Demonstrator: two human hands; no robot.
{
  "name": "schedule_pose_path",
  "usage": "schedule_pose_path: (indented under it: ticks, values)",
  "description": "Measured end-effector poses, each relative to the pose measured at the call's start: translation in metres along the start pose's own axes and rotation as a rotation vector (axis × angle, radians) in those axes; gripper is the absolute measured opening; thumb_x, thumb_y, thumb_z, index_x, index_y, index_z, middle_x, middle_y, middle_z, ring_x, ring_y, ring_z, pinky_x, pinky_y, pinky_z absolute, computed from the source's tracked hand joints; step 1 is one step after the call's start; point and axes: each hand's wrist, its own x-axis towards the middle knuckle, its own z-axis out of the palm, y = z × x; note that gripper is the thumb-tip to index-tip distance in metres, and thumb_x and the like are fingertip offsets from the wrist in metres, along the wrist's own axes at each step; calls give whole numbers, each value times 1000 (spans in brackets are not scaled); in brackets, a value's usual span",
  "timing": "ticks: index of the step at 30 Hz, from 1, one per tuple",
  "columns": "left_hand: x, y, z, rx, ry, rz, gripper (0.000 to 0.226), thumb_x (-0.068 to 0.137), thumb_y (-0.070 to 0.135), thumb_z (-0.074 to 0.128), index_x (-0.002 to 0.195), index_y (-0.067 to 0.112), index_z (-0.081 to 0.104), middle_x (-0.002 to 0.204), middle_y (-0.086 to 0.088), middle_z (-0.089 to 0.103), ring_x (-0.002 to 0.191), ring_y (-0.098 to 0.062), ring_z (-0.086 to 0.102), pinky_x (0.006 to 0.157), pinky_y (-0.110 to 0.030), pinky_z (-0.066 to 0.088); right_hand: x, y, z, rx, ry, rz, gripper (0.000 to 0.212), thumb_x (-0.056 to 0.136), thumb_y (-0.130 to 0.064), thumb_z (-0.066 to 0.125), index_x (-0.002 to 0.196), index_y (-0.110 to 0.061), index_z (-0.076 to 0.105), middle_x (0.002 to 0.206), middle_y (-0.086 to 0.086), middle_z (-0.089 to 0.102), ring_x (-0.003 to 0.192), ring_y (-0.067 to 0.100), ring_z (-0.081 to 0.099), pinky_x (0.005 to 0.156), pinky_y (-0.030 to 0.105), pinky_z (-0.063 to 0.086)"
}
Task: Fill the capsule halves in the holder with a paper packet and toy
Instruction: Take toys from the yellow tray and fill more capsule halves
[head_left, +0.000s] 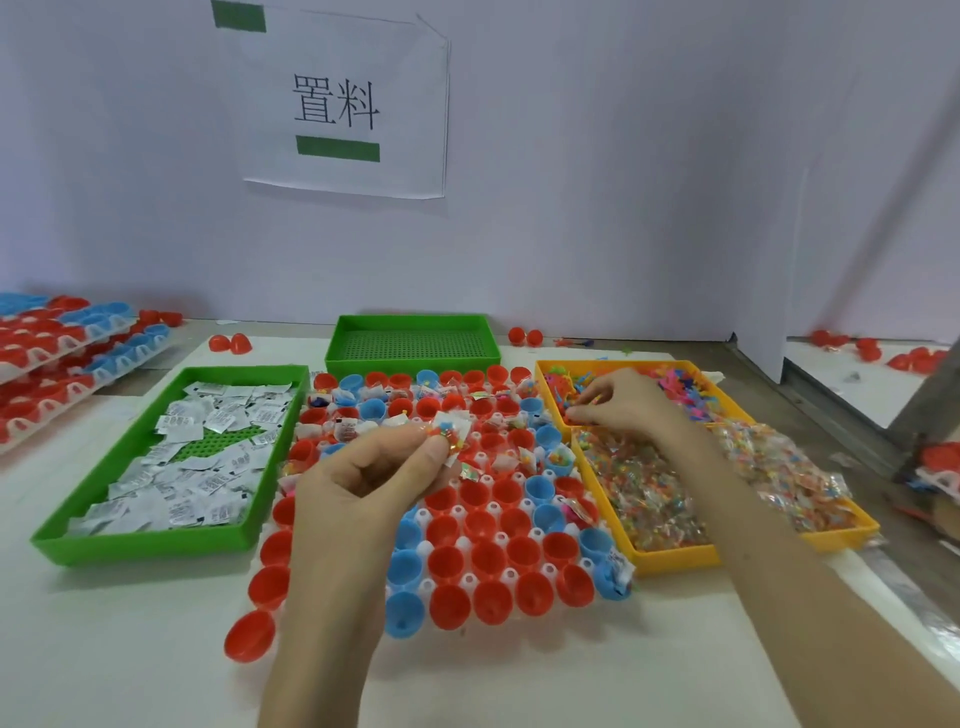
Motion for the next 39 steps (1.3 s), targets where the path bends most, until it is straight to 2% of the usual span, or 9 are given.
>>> schedule_pose_path:
  ticks: [4,7,10,13,17,19,22,28,39]
  values:
    - [0,-2,0,7,15,-24,21,61,33,79,81,26,81,78,-5,77,72,-17,74,66,-18,57,18,3,9,-11,102,10,12,88,-26,75,93,-16,80,109,2,73,79,8,58,71,29,48]
    - [-1,-1,-6,23,17,-31,17,67,28,78,83,25,81,79,-6,77,73,-18,74,66,-17,57,20,8,12,56,155,49,10,90,-20,71,88,-16,80,102,2,76,76,9,59,69,27,46]
    - [0,1,-6,11,19,-30,16,67,26,78,83,27,81,79,-6,77,73,-16,75,65,-16,56,15,12,8,144,322,84,13,91,-18,68,84,-18,79,92,1,76,69,6,59,58,23,41]
    - [0,0,-2,24,19,-38,18,62,31,78,80,31,81,79,-3,77,75,-17,75,67,-17,57,4,4,-13,277,444,68,12,93,-21,69,90,-16,78,89,1,75,80,15,66,68,25,44]
    - [-3,1,3,64,-32,-31,23,60,38,77,82,32,81,81,-2,78,77,-16,75,68,-17,56,-42,-27,-47,714,349,-107,5,91,-19,72,90,-21,76,88,2,78,79,12,73,75,26,54]
    - [-5,3,7,53,-50,-20,28,58,39,78,84,27,80,81,-1,78,76,-14,75,67,-14,55,-80,-44,-52,808,290,-242,7,89,-19,73,92,-23,77,86,-3,78,81,11,74,76,23,58]
    - [-10,4,14,75,-112,0,25,62,35,77,85,25,81,83,1,78,79,-12,75,67,-12,54,-131,-64,-40,839,250,-341,9,86,-19,75,90,-26,79,86,-8,77,84,7,73,74,13,54]
    - [-14,2,24,146,-148,59,22,66,26,79,86,17,80,79,-1,77,78,-17,73,71,-21,58,-168,-78,-19,932,180,-360,18,84,-5,73,87,-22,78,82,-13,77,82,1,72,68,9,53]
    - [-12,3,25,185,-172,105,16,74,9,83,78,23,77,76,1,76,74,-14,74,67,-17,56,-175,-70,-20,807,102,-421,20,92,-8,65,96,-22,79,90,-15,77,91,1,71,76,11,53]
